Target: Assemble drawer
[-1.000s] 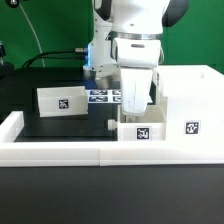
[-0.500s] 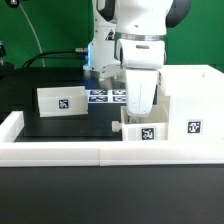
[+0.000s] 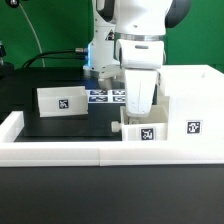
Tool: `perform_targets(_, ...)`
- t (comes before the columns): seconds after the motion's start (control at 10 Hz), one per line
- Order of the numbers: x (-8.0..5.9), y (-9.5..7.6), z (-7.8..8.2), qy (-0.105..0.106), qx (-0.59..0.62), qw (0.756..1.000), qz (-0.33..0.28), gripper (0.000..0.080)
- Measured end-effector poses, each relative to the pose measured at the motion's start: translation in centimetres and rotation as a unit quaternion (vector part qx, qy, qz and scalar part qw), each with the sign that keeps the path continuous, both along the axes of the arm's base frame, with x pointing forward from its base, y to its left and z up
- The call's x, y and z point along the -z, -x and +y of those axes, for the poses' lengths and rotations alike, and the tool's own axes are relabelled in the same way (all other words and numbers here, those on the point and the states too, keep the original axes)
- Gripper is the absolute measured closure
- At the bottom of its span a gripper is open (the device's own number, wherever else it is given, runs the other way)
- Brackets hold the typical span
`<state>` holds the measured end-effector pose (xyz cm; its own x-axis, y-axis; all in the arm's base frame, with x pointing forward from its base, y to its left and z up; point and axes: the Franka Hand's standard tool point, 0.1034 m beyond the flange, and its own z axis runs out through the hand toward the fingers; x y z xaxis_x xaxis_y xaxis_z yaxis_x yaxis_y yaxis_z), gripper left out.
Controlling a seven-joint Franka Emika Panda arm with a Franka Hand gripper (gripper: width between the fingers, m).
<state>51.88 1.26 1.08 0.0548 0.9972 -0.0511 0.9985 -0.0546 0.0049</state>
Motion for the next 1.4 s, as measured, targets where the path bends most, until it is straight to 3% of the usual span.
perform_targets(0.1,-0.1,-0.1,0.0,0.0,0.0,1.0,-0.001,0.0437)
perform_targets(0.2,-0.4,-0.2,0.0,0.001,0.0,1.0,0.001,0.0255)
perform_targets(0.3,-0.9,-0.4,0.0,0.003,0.001,1.0,0.001,0.0183)
perform_targets(0.6,-4.0,-1.3,-1.2,0.012,0.008,1.0,-0.008,0.0152)
perform_targets(0.8,-5.1,-1.7,-3.6,0.019,0.001,1.0,-0.011,0.015)
perform_targets(1.1,-4.7,-1.8,-7.2,0.016,-0.017,1.0,-0.007,0.015)
perform_targets(1.3,-3.5,-1.6,-8.2,0.011,-0.022,1.0,0.002,0.015)
perform_targets(1.4,-2.8,-1.3,-8.9,-0.004,-0.028,1.0,0.008,0.015)
